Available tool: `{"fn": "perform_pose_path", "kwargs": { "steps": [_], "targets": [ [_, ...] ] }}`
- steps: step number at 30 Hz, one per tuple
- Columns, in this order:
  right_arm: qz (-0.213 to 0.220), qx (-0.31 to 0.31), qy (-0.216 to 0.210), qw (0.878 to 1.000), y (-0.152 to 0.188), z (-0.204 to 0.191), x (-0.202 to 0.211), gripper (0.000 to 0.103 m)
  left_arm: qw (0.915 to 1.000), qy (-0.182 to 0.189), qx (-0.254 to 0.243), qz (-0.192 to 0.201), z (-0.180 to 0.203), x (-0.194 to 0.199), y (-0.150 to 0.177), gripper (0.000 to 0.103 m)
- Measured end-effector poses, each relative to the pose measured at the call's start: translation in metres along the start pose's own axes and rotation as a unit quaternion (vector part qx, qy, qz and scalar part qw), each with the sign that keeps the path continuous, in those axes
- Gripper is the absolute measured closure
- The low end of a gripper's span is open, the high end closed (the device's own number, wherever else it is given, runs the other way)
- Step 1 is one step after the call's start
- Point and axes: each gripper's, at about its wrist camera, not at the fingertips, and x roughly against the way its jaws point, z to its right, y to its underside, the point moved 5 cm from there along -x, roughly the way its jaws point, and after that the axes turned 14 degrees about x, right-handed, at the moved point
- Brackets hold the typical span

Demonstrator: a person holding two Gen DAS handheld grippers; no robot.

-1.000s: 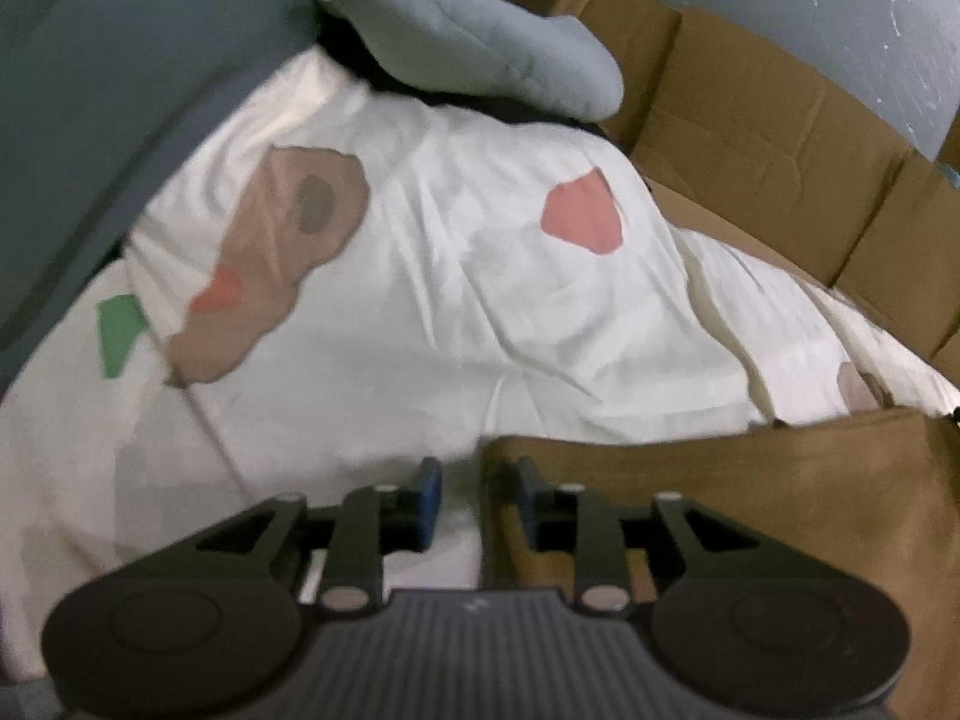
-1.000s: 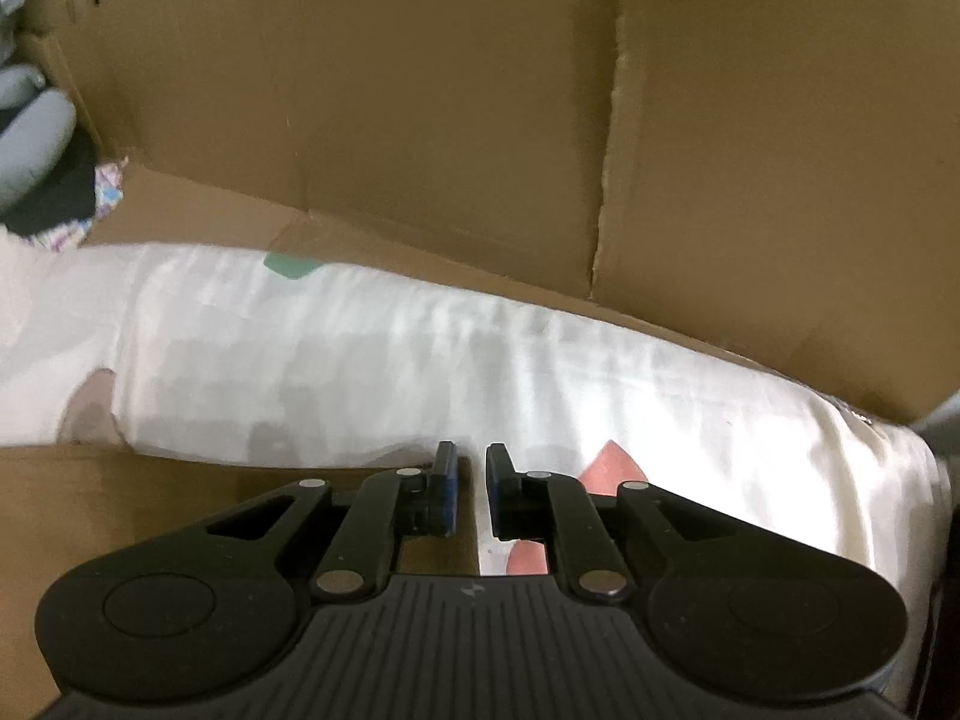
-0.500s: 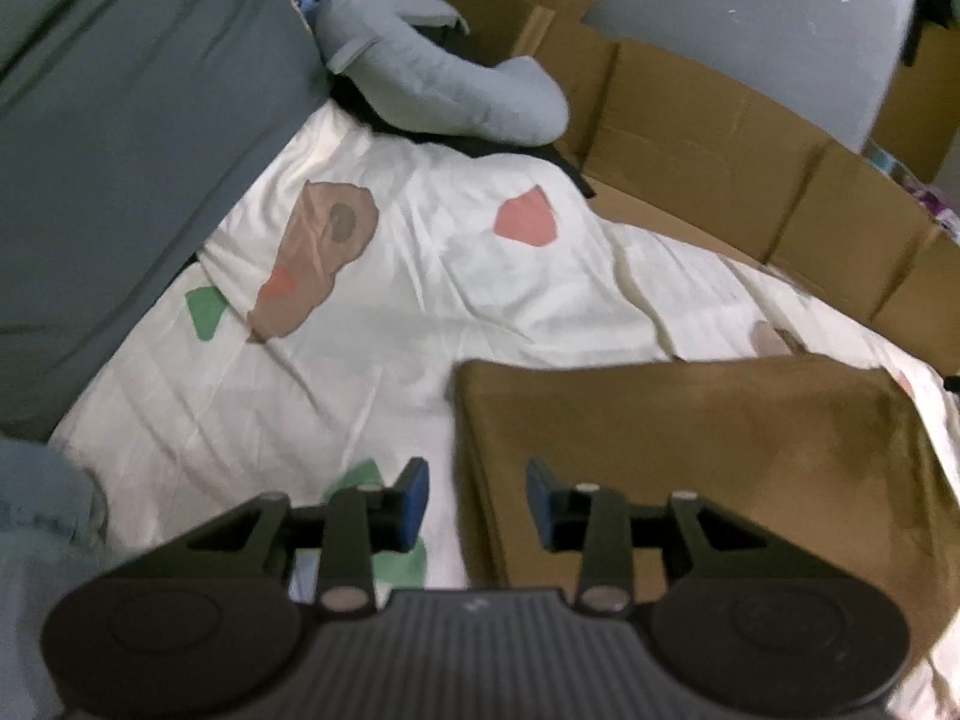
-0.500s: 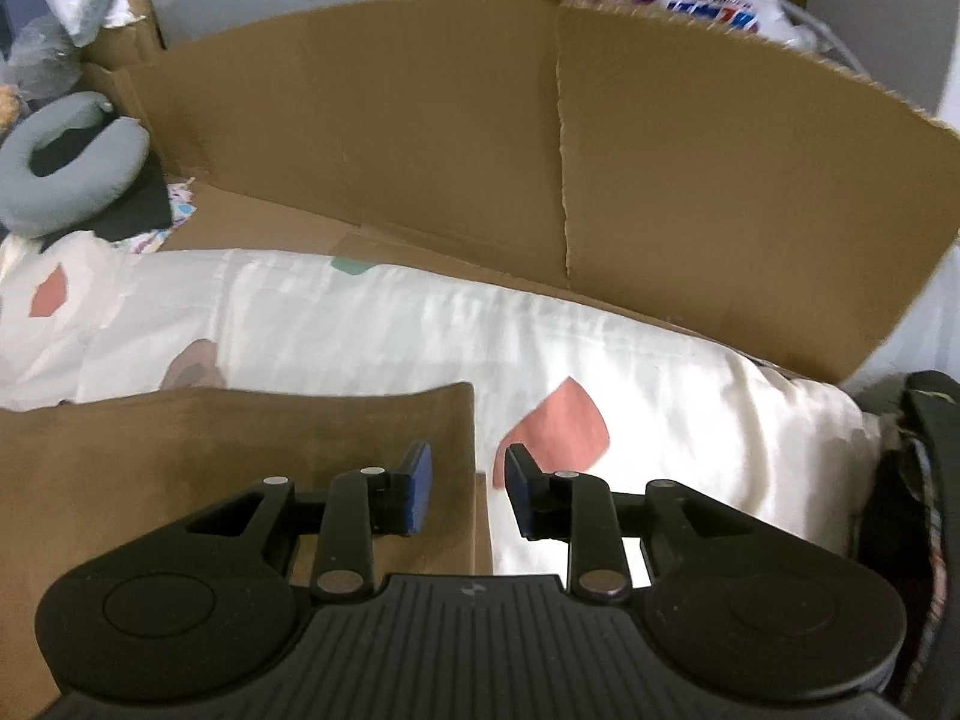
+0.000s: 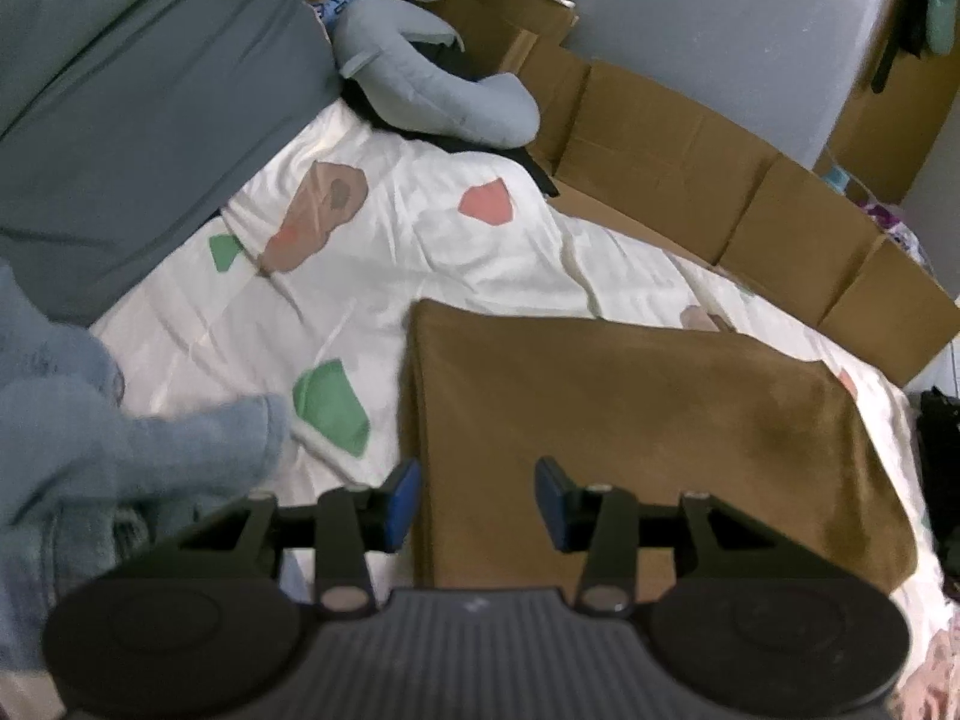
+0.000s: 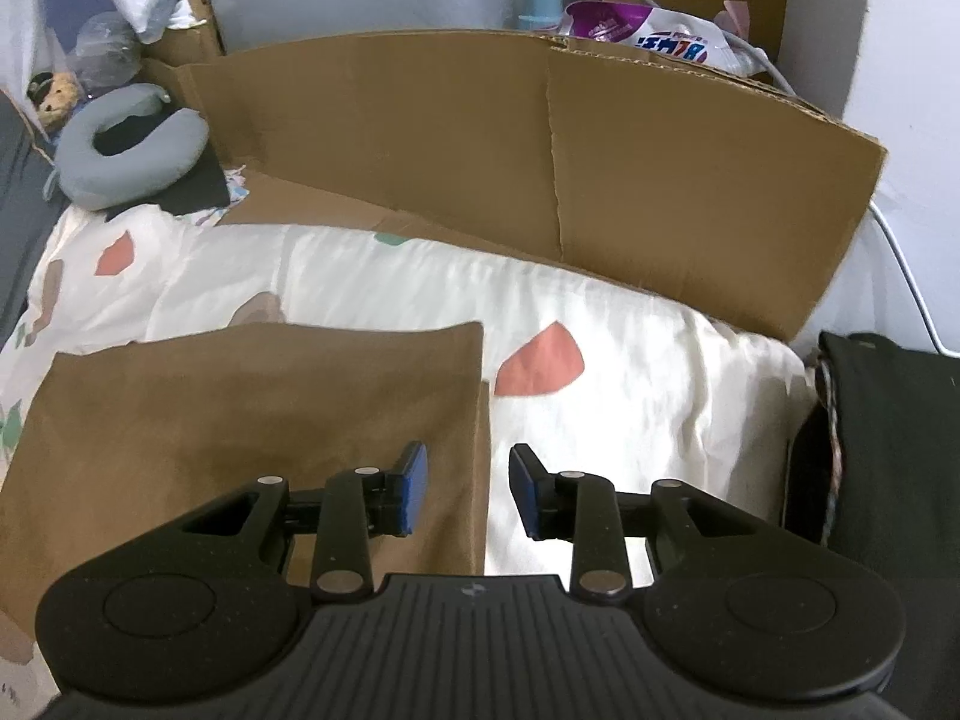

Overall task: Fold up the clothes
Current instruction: 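Open both grippers and move them over the folded T-shirt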

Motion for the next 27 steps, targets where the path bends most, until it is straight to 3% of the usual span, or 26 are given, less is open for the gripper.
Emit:
{"fn": "perform_pose_path", "kwargs": {
  "steps": [13,21,27],
  "targets": [
    [-0.013,0.023,-0.024,0.999,0.065,-0.053,0.011,0.066,0.9997,-0.005,-0.016,-0.018,0.018,-0.003,0.073,0.058],
    [-0.029,0.043,-0.037,0.998,0.103,-0.090,-0.004,0.066,0.9995,-0.016,-0.003,-0.028,0.014,-0.024,0.094,0.058],
    [-0.048,0.045,-0.023,0.998,0.127,-0.098,-0.019,0.065,0.9982,-0.042,0.014,-0.041,-0.006,-0.033,0.114,0.058]
  ]
}}
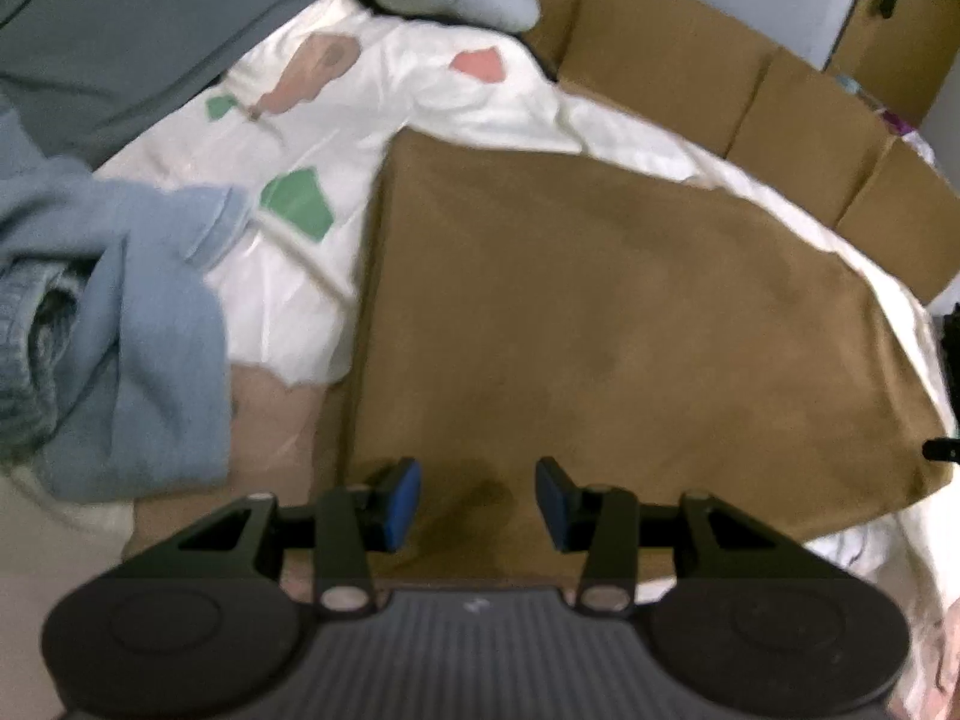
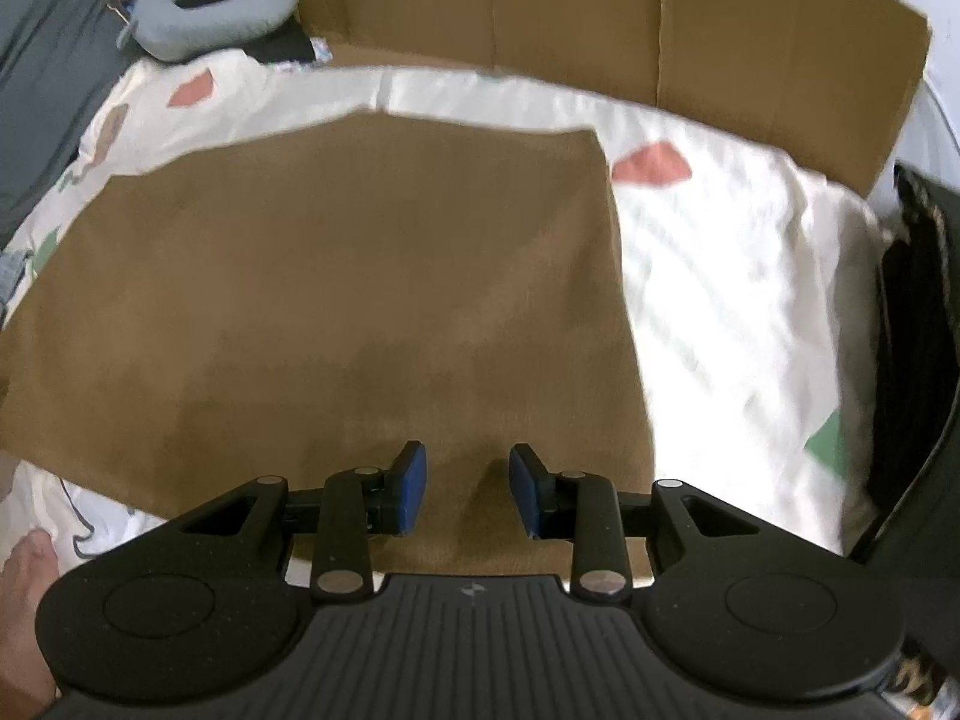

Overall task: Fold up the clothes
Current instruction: 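Open both grippers and move them over the folded T-shirt, then pinch the folded T-shirt edge with the left gripper while the right gripper pinches beside it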

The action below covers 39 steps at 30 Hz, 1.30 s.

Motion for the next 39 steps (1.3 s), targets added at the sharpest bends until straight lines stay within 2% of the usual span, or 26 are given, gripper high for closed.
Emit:
{"fn": "perform_pose_path", "kwargs": {
  "steps": [5,8,11,14,17,22,26,32,39],
  "targets": [
    [-0.021,-0.017,0.018,0.999,0.018,0.013,-0.009,0.066,0.9991,-0.020,0.036,-0.013,-0.028,0.000,0.009,0.060],
    [-0.027,-0.024,0.043,0.998,0.028,0.023,-0.007,0.066,0.9973,-0.047,0.055,-0.015,-0.044,0.003,0.011,0.059],
    [-0.029,-0.042,0.044,0.998,0.035,0.034,-0.004,0.066,0.9951,-0.066,0.072,-0.018,-0.060,0.008,0.014,0.059],
    [-0.043,-0.047,0.072,0.995,0.041,0.043,0.001,0.066,0.9938,-0.077,0.078,-0.018,-0.069,0.015,0.016,0.060],
    [-0.039,-0.081,0.072,0.993,0.047,0.055,0.010,0.066,0.9931,-0.079,0.086,-0.012,-0.075,0.025,0.014,0.060],
    [-0.020,-0.134,0.049,0.990,0.056,0.064,0.025,0.066,0.9913,-0.053,0.120,0.000,-0.075,0.040,0.012,0.060],
    [-0.006,-0.187,0.012,0.982,0.063,0.065,0.028,0.066,0.9854,-0.016,0.170,-0.006,-0.074,0.040,0.016,0.058],
    [0.011,-0.275,-0.041,0.961,0.077,0.064,0.015,0.065,0.9682,0.045,0.246,-0.014,-0.074,0.025,0.029,0.058],
    [0.038,-0.352,-0.080,0.932,0.087,0.070,-0.003,0.064,0.9447,0.083,0.317,-0.017,-0.082,0.001,0.038,0.058]
  ]
}}
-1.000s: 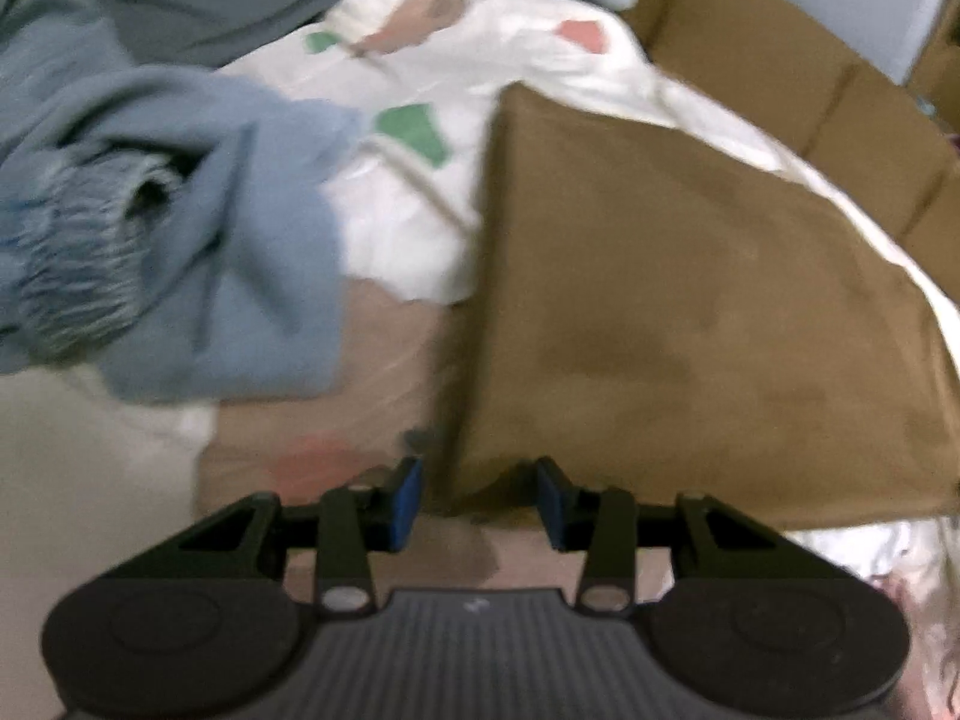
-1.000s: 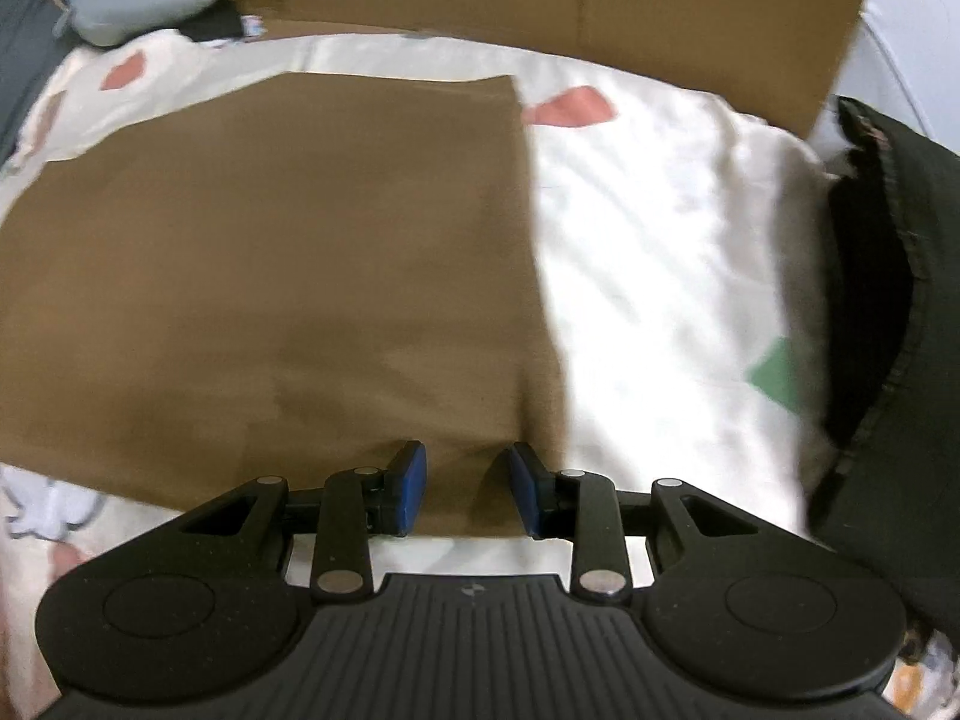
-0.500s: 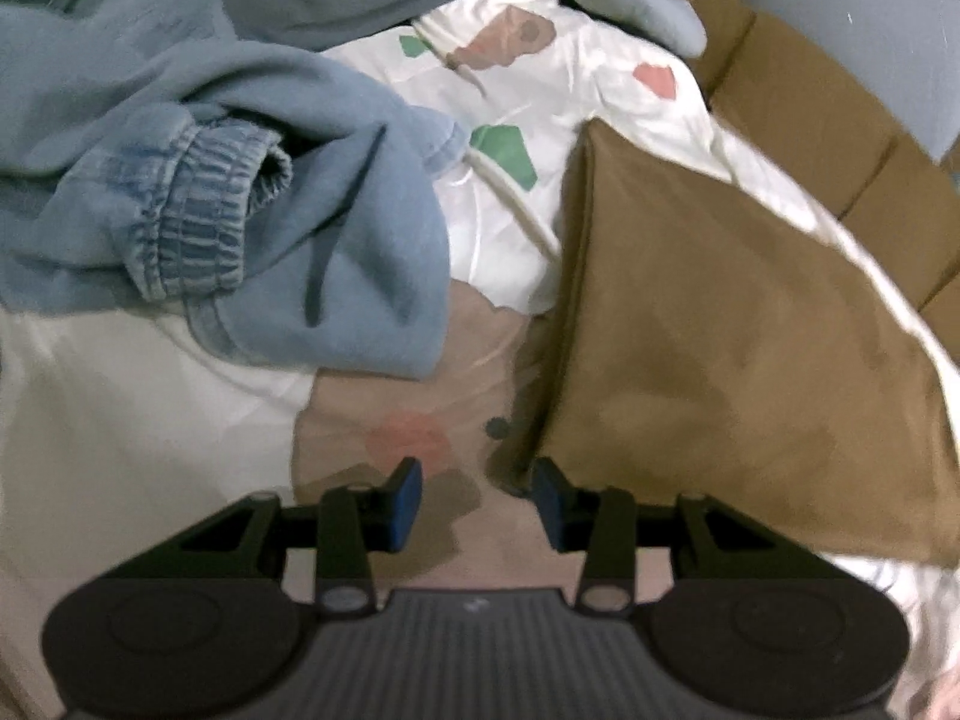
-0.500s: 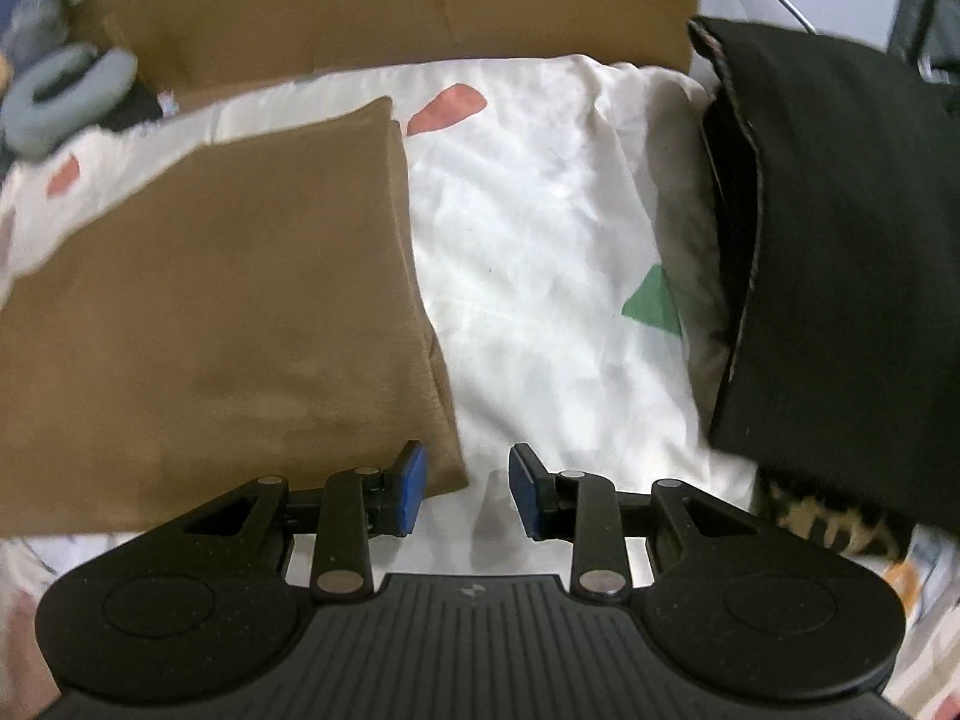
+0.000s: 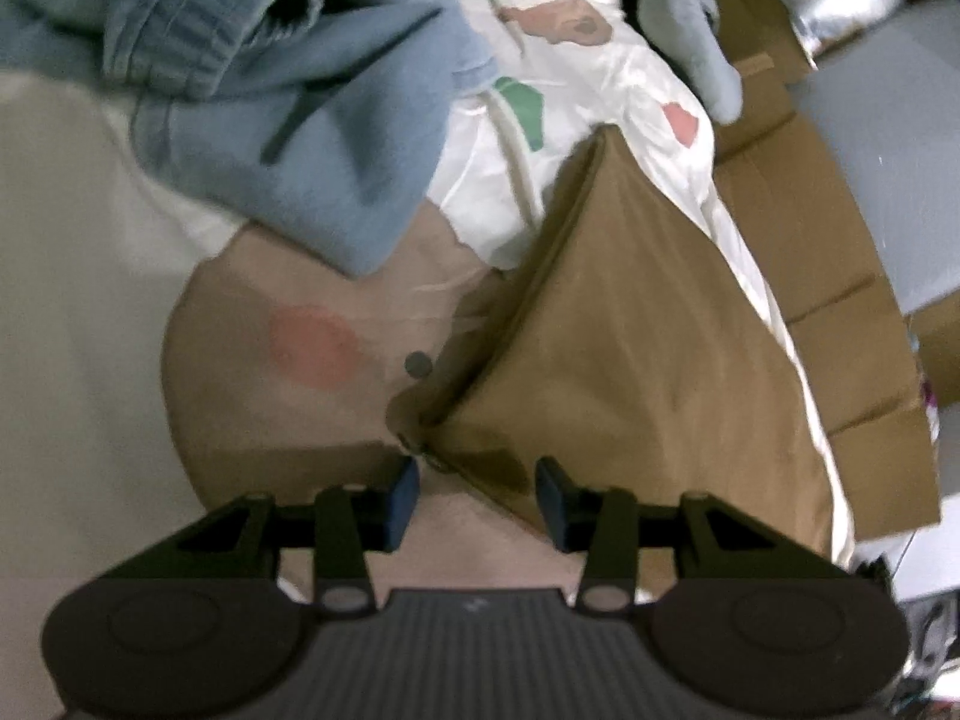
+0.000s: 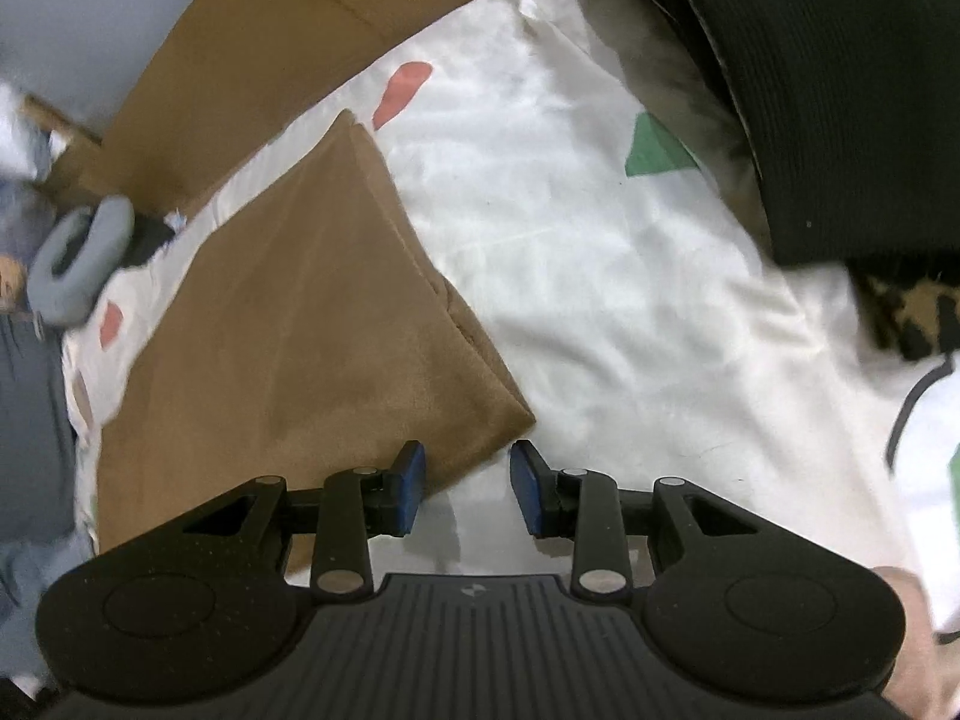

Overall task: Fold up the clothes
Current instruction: 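Pinch the folded T-shirt edge with the left gripper while the right gripper pinches beside it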

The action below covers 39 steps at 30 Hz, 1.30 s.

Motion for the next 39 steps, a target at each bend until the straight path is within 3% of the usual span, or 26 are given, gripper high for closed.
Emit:
{"fn": "perform_pose_path", "kwargs": {
  "steps": [5,8,9,10,12,18,20,21,22,27,35,38,39],
  "targets": [
    [0.017,-0.053,-0.022,0.998,-0.002,0.012,-0.007,0.064,0.9967,0.047,0.067,0.004,-0.013,-0.006,-0.004,0.057],
    [0.021,-0.071,-0.035,0.997,-0.003,0.016,-0.009,0.069,0.9942,0.060,0.088,0.007,-0.017,-0.008,-0.007,0.067],
    [0.021,-0.076,-0.039,0.996,-0.003,0.018,-0.010,0.082,0.9939,0.062,0.091,0.007,-0.017,-0.009,-0.007,0.072],
    [0.022,-0.082,-0.043,0.995,-0.003,0.019,-0.009,0.087,0.9936,0.064,0.092,0.007,-0.017,-0.009,-0.007,0.082],
    [0.026,-0.093,-0.051,0.994,-0.004,0.022,-0.005,0.094,0.9926,0.070,0.099,0.007,-0.019,-0.009,-0.007,0.092],
    [0.038,-0.119,-0.067,0.990,0.001,0.025,0.007,0.094,0.9885,0.088,0.121,0.020,-0.024,0.000,-0.006,0.093],
    [0.031,-0.131,-0.064,0.989,0.006,0.029,0.007,0.092,0.9877,0.088,0.128,0.021,-0.026,-0.001,-0.006,0.088],
    [0.026,-0.138,-0.062,0.988,0.008,0.031,0.006,0.088,0.9876,0.085,0.130,0.022,-0.027,-0.002,-0.006,0.084],
    [0.023,-0.146,-0.064,0.987,0.011,0.033,0.004,0.073,0.9876,0.083,0.132,0.021,-0.028,-0.003,-0.006,0.081],
    [0.040,-0.162,-0.084,0.982,0.014,0.034,-0.002,0.058,0.9869,0.088,0.135,0.014,-0.030,-0.010,-0.005,0.077],
    [0.060,-0.174,-0.094,0.978,0.007,0.032,-0.017,0.061,0.9798,0.114,0.162,0.028,-0.037,-0.016,-0.004,0.077],
    [0.058,-0.172,-0.088,0.980,0.005,0.032,-0.017,0.075,0.9790,0.111,0.168,0.030,-0.036,-0.017,-0.004,0.078],
    [0.058,-0.170,-0.088,0.980,0.005,0.032,-0.016,0.086,0.9792,0.109,0.168,0.030,-0.035,-0.017,-0.004,0.082]
  ]
}}
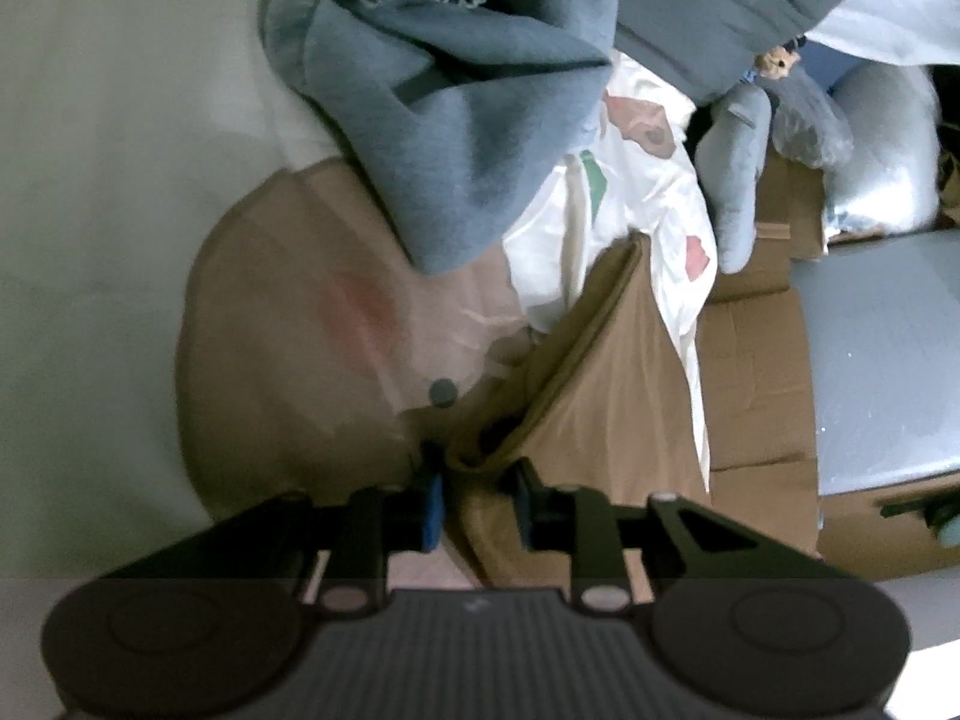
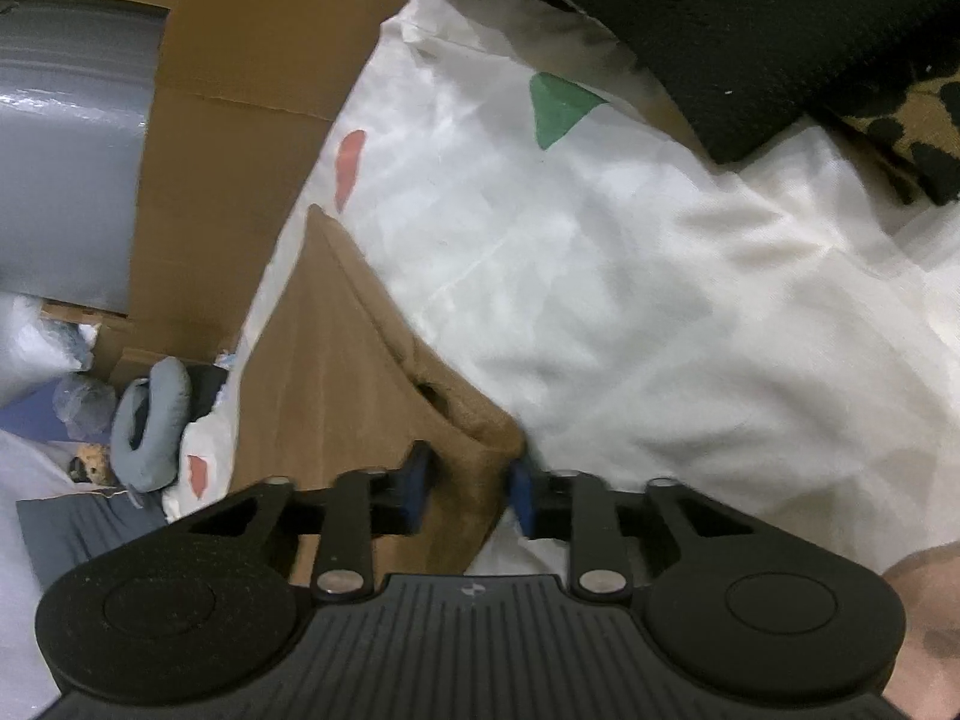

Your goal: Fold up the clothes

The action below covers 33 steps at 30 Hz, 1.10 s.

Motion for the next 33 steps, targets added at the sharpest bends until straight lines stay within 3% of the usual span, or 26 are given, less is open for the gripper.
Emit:
{"fn": "perform_pose_path", "kwargs": {
  "steps": [2,3,6,12,15,17,19,20,21,23,33],
  "targets": [
    [0.000,0.005,-0.002,1.000,-0.001,-0.001,0.002,0.095,1.0000,0.000,-0.003,0.002,0.002,0.000,-0.001,0.086],
    [0.001,0.010,-0.006,1.000,-0.002,-0.003,0.004,0.095,1.0000,0.002,-0.003,0.002,0.002,0.000,-0.001,0.091],
    [0.003,0.011,-0.015,1.000,-0.004,-0.005,0.009,0.096,1.0000,0.007,-0.003,0.001,0.004,0.001,-0.002,0.091],
    [-0.013,0.004,-0.016,1.000,0.002,0.000,0.003,0.088,0.9997,0.015,0.019,-0.001,-0.002,-0.004,-0.002,0.078],
    [-0.012,0.004,-0.022,1.000,0.006,-0.001,-0.002,0.082,0.9995,0.021,0.022,0.002,-0.002,-0.007,-0.002,0.078],
    [-0.012,0.004,-0.021,1.000,0.005,-0.002,-0.006,0.080,0.9997,0.018,0.014,0.004,0.000,-0.007,-0.002,0.084],
    [-0.011,0.000,-0.019,1.000,0.003,-0.001,-0.009,0.083,0.9998,0.015,0.010,0.005,0.001,-0.007,-0.002,0.093],
    [-0.010,-0.004,-0.019,1.000,0.001,0.000,-0.010,0.085,0.9998,0.013,0.010,0.006,0.001,-0.007,-0.002,0.093],
    [-0.009,-0.006,-0.018,1.000,0.000,-0.001,-0.010,0.096,0.9999,0.011,0.008,0.006,0.002,-0.006,-0.003,0.095],
    [-0.007,0.005,-0.011,1.000,-0.003,-0.005,-0.008,0.099,0.9999,-0.001,-0.008,0.007,0.007,-0.004,-0.002,0.097],
    [-0.003,0.027,0.012,1.000,-0.016,-0.032,0.019,0.101,0.9987,-0.022,-0.046,0.008,0.043,0.025,-0.001,0.098]
  ]
}}
